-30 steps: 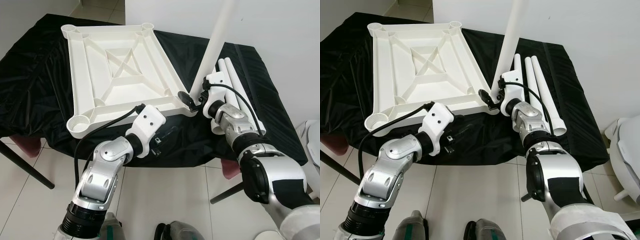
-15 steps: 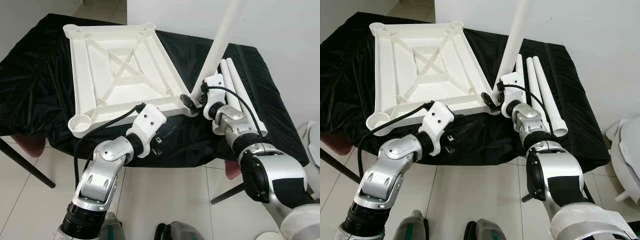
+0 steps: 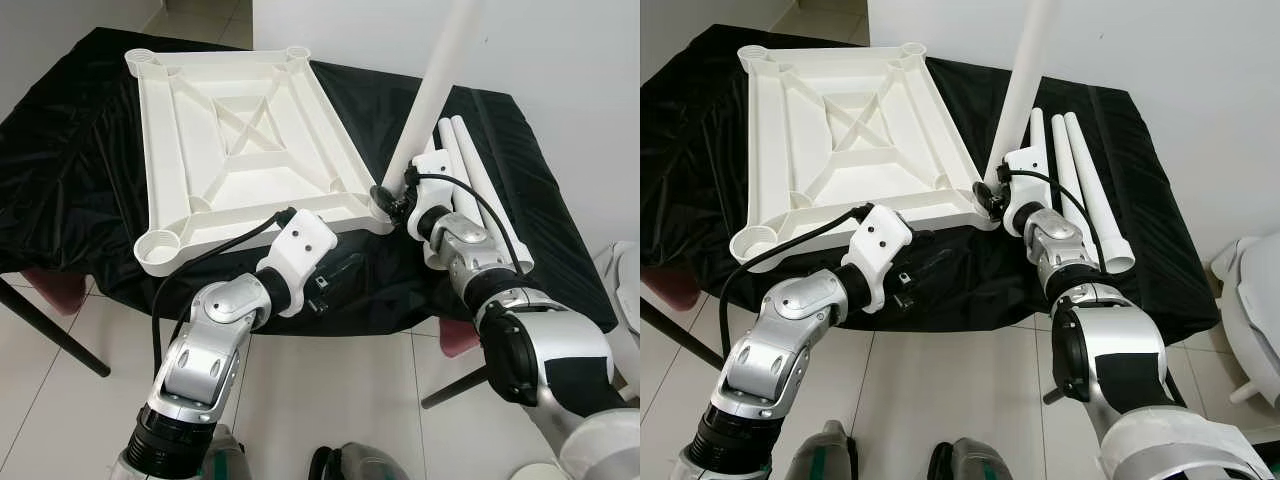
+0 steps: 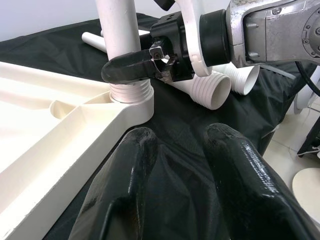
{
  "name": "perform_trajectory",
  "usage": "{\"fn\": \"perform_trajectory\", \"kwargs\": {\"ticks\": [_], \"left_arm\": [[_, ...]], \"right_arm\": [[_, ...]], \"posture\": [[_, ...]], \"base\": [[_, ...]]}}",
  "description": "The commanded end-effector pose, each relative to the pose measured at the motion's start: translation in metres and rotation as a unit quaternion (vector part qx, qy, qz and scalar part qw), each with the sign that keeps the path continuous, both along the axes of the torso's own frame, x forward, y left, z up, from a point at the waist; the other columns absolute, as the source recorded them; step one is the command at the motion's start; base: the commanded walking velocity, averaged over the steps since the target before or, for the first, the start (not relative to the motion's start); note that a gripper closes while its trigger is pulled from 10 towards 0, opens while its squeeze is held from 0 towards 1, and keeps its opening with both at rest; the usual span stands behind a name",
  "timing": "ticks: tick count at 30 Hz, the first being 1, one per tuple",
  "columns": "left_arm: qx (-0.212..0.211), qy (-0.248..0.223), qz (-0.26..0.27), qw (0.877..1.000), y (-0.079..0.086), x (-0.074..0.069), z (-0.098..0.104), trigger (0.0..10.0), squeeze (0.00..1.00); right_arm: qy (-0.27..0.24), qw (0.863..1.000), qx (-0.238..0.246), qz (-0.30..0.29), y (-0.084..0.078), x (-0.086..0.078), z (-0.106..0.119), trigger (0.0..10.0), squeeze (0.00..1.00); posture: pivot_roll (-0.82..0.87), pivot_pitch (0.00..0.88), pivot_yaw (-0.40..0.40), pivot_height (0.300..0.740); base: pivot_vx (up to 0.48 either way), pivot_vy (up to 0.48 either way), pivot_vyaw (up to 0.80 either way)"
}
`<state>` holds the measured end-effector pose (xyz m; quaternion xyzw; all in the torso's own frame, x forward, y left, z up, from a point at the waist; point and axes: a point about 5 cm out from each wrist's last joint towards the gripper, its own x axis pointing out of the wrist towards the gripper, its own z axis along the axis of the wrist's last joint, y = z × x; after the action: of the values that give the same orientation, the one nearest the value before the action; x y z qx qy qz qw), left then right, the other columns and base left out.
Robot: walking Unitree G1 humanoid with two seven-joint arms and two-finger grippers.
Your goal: Building children table
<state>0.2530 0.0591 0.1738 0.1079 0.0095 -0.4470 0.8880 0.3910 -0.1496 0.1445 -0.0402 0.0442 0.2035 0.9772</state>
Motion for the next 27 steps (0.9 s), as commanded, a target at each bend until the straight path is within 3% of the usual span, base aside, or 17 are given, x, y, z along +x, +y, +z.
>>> {"fn": "perform_trajectory", "kwargs": {"ticks": [1, 8, 11, 14, 21, 24, 27], "left_arm": [[0.0, -0.003, 0.034, 0.999, 0.0, 0.003, 0.0, 10.0, 0.0], [0.0, -0.003, 0.035, 0.999, 0.0, 0.003, 0.0, 10.0, 0.0], [-0.001, -0.002, 0.037, 0.999, 0.001, 0.002, -0.001, 10.0, 0.0], [-0.001, -0.001, 0.036, 0.999, 0.001, 0.002, -0.001, 10.0, 0.0], [0.0, -0.001, 0.034, 0.999, 0.001, 0.001, -0.001, 10.0, 0.0], [0.001, -0.001, 0.031, 1.0, 0.0, 0.001, -0.001, 10.0, 0.0], [0.001, -0.001, 0.031, 1.0, 0.0, 0.001, -0.001, 10.0, 0.0]], "right_arm": [[0.027, 1.0, -0.006, 0.002, -0.003, -0.005, -0.013, 0.0, 0.0], [0.033, 0.999, -0.002, -0.017, -0.006, -0.006, -0.017, 0.0, 0.0], [0.044, 0.991, 0.042, -0.117, -0.012, -0.004, -0.019, 0.0, 0.0], [0.044, 0.983, 0.071, -0.163, -0.008, -0.004, -0.021, 0.0, 0.0], [0.042, 0.973, 0.093, -0.207, -0.002, -0.005, -0.023, 0.0, 0.0], [0.038, 0.951, 0.098, -0.291, 0.009, -0.008, -0.026, 0.0, 0.0], [0.035, 0.949, 0.089, -0.3, 0.012, -0.008, -0.027, 0.0, 0.0]], "posture": [[0.12, 0.017, -0.101, 0.74], [0.12, 0.018, -0.109, 0.74], [0.12, 0.016, -0.112, 0.74], [0.12, 0.014, -0.111, 0.74], [0.12, 0.012, -0.11, 0.74], [0.12, 0.012, -0.11, 0.74], [0.12, 0.001, -0.11, 0.74]], "base": [[0.0, 0.0, 0.0], [0.0, 0.0, 0.0], [0.0, 0.0, 0.0], [0.0, 0.0, 0.0], [0.0, 0.0, 0.0], [0.0, 0.0, 0.0], [0.0, 0.0, 0.0]]}}
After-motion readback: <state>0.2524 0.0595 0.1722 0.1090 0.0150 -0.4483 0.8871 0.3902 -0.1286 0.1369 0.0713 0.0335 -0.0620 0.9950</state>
